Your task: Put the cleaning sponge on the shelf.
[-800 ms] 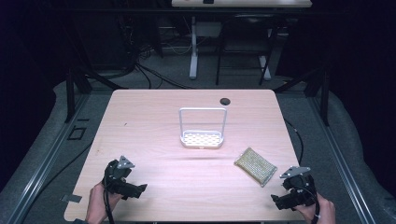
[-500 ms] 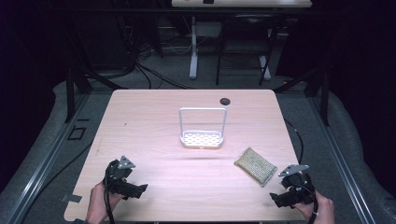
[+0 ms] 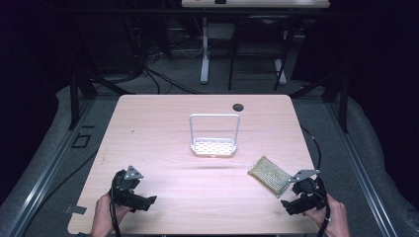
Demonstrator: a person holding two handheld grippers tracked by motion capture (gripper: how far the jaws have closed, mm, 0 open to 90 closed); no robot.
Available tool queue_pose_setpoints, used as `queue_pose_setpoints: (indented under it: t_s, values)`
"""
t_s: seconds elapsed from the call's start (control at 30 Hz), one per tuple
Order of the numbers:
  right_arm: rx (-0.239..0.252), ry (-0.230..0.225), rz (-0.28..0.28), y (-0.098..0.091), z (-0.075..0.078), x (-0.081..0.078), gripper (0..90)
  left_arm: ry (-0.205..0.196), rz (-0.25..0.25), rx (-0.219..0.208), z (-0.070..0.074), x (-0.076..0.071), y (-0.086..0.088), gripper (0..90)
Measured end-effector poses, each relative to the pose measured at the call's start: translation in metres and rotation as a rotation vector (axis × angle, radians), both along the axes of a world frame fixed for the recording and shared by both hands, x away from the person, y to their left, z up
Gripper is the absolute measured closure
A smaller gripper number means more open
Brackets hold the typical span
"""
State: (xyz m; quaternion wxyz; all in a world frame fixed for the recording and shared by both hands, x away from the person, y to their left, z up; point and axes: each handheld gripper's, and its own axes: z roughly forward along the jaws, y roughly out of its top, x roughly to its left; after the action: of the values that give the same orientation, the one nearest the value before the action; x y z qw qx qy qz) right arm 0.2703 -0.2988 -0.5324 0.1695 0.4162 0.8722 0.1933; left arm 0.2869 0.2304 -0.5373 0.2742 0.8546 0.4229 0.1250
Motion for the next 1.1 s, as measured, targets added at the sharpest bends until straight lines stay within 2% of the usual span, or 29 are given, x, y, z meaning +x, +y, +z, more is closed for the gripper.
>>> queue_pose_setpoints:
  t_s: [0.07,0.17,0.23,0.3,0.33,0.47,0.57,0.6,0.7,0.83,0.97,1.1]
  values:
    - [0.026,0.002,0.011,0.000,0.001,0.004,0.0,0.005,-0.001,0.003,-0.001,0.002,0.000,0.1]
    - [0.025,0.012,0.033,0.001,-0.001,0.005,0.0,0.004,-0.012,0.002,0.000,0.001,0.001,0.1]
    - [0.001,-0.012,0.082,0.003,-0.002,0.006,0.0,-0.003,-0.009,-0.002,0.000,0.000,0.000,0.0]
    - [0.016,-0.017,0.094,0.003,-0.001,0.008,0.0,0.000,-0.013,0.006,0.000,-0.001,-0.001,0.0]
    - [0.018,-0.026,0.096,0.003,-0.001,0.010,0.0,-0.007,-0.011,0.008,0.000,-0.002,-0.001,0.0]
    - [0.046,-0.007,0.103,0.000,-0.002,0.020,0.0,0.002,-0.001,0.001,-0.002,-0.001,0.000,0.0]
    - [0.041,0.015,0.105,0.000,-0.007,0.027,0.0,0.007,-0.002,0.006,-0.003,0.000,0.000,0.0]
    - [0.027,0.018,0.115,-0.001,-0.008,0.030,0.0,0.005,-0.002,0.006,-0.002,-0.001,-0.001,0.0]
    - [0.024,0.024,0.122,0.002,-0.010,0.037,0.0,0.006,-0.009,0.017,-0.003,-0.002,-0.002,0.0]
    - [0.047,0.032,0.129,0.005,-0.010,0.046,0.0,0.006,0.000,0.009,-0.003,-0.002,0.000,0.0]
    - [0.031,0.065,0.143,0.011,-0.017,0.056,0.0,0.013,-0.012,0.018,-0.003,-0.001,-0.001,0.0]
    - [-0.001,0.040,0.173,0.018,-0.019,0.058,0.0,0.011,-0.012,0.020,-0.003,-0.002,-0.002,0.0]
